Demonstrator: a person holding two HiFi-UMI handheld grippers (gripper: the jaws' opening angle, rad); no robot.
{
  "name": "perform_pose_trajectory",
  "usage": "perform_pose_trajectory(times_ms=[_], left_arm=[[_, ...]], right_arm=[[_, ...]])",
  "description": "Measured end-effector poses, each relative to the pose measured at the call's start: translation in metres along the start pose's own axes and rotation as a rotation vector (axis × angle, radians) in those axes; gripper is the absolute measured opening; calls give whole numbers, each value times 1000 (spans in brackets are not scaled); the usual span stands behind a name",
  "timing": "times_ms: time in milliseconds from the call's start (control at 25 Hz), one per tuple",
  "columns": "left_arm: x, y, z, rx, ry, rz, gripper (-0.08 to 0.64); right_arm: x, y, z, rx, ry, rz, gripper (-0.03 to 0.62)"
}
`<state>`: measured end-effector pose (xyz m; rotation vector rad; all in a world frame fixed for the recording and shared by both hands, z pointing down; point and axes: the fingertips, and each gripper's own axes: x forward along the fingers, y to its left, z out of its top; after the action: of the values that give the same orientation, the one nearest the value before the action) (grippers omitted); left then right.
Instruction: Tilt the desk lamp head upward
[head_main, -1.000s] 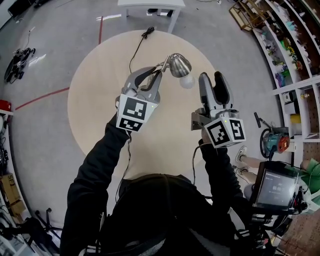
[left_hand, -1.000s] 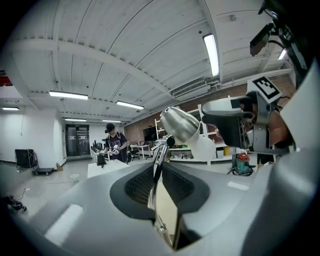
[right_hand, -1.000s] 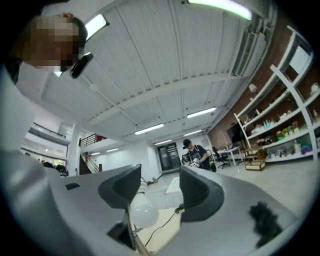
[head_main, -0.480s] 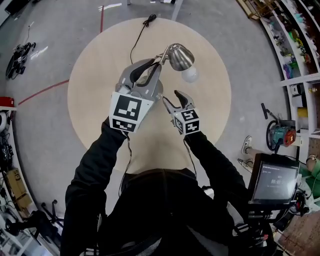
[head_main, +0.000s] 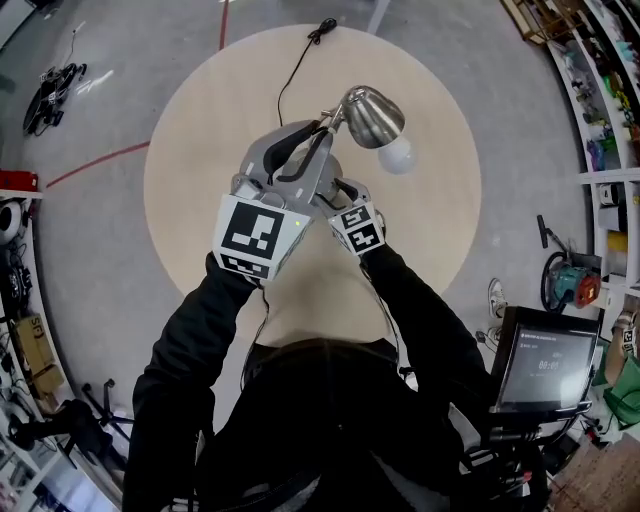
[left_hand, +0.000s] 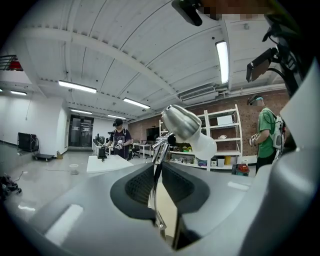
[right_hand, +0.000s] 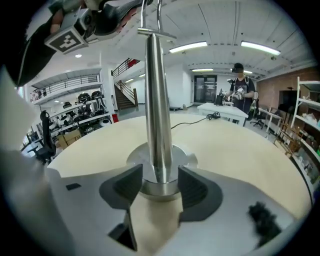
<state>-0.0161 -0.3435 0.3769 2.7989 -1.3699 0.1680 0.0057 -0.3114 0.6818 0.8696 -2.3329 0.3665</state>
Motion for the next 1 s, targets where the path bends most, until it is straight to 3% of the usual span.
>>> perform_pose_trajectory(times_ms=[160,1000], left_arm=[[-4,13,0,-17,5,25,51],[-9,39,-11,-80,11,89,29]], right_arm=[[7,8,-9,-8,36,30,229],[10,6,-12,-13,49,26,229]])
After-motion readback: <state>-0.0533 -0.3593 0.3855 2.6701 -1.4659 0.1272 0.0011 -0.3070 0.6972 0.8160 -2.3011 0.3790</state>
